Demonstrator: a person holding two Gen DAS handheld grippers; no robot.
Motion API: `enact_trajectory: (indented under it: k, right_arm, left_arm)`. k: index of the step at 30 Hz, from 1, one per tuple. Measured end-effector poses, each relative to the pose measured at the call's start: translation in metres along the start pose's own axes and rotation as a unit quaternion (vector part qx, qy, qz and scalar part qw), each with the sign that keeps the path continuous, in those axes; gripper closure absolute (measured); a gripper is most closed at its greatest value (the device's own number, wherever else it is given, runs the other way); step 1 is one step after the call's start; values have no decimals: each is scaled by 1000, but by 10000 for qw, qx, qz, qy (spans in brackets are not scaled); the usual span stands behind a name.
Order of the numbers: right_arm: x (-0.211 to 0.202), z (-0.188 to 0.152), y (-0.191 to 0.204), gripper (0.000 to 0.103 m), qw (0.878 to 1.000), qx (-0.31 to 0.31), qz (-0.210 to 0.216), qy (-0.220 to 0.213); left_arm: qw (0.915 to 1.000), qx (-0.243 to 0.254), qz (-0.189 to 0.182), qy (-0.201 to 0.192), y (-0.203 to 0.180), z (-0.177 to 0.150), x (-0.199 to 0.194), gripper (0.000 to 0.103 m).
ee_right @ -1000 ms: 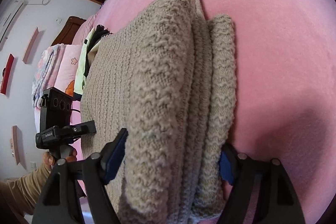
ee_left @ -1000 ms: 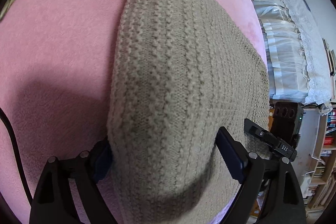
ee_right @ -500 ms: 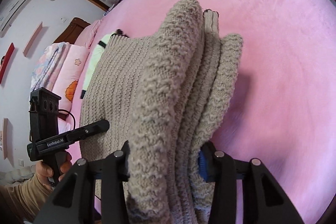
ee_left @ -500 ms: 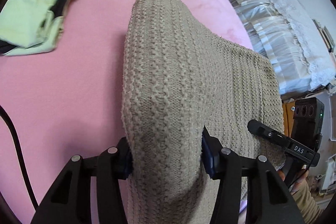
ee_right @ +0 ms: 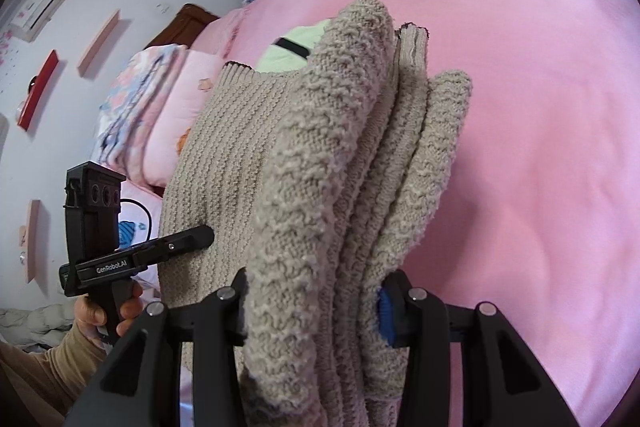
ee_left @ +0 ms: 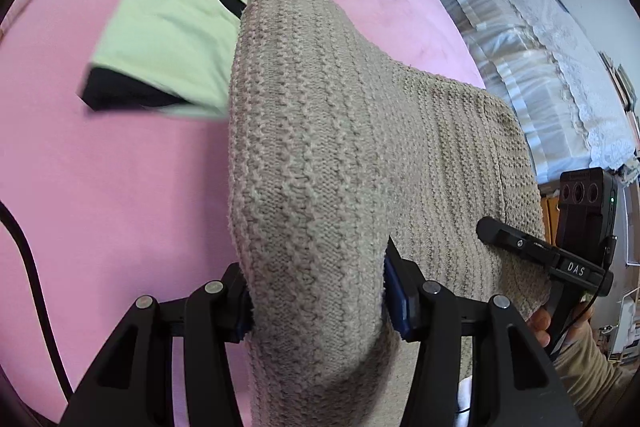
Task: Fold large clothes
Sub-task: 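Carry the held cardigan with both tools onto the pale green garment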
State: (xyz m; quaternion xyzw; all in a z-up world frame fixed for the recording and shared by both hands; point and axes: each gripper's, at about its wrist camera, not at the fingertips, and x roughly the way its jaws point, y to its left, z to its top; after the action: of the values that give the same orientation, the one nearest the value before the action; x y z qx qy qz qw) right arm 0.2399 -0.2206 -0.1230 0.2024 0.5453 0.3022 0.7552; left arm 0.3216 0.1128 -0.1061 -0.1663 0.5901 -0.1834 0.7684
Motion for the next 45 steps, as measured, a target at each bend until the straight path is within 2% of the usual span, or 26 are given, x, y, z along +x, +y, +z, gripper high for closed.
enact_trajectory:
  k: [3, 8, 14, 20, 24, 26, 30, 32, 37, 39, 41, 42, 45]
  right_arm:
    - [28, 31, 28, 60, 9998, -124, 138, -83]
    - [83, 97, 58, 60, 9990, -167, 236, -349]
    - [160, 178, 54, 60, 9975, -84, 279, -646]
    - [223, 229, 33, 60, 9972, -64, 123, -735]
    - [254, 242, 12, 60, 9980, -89, -219, -593]
    - [270, 246, -4, 59, 9982, 9, -448, -401]
    - [282, 245, -23, 56, 9981, 88, -563, -235]
    - [285, 244, -26, 54, 9979, 81, -609, -227]
    - [293, 249, -20, 54, 9974, 136, -682, -198]
    - [291, 248, -18, 52, 9967, 60, -794, -158]
    - [290, 254, -5, 40, 9944, -61, -1051, -116]
    - [287, 253, 3, 37, 9920, -152, -1248, -112]
    - [270, 249, 34, 35, 9807, -740, -1797, -213]
  left_arm:
    - [9998, 109, 82, -153, 30, 35, -22, 52]
    - [9986, 349, 127, -386, 88, 122, -33, 52]
    - [9960, 521, 226, -690, 154, 221, -4, 51]
    - [9961, 407, 228, -743, 206, 284, 48, 51]
    - [9975, 311, 285, -568, 238, 300, 86, 48]
    - [9984, 9, 132, -543, 250, 303, 104, 45]
    - [9973, -278, -117, -666, 269, 291, 113, 37]
    - [9953, -604, -338, -685, 278, 289, 120, 37]
    - [9938, -747, -377, -726, 282, 278, 120, 37]
    - [9941, -724, -343, -736, 268, 273, 125, 37]
    - [9949, -645, -237, -740, 264, 264, 118, 34]
    - [9958, -565, -31, -719, 259, 265, 115, 29]
    - [9957, -152, 499, -762, 237, 273, 106, 29]
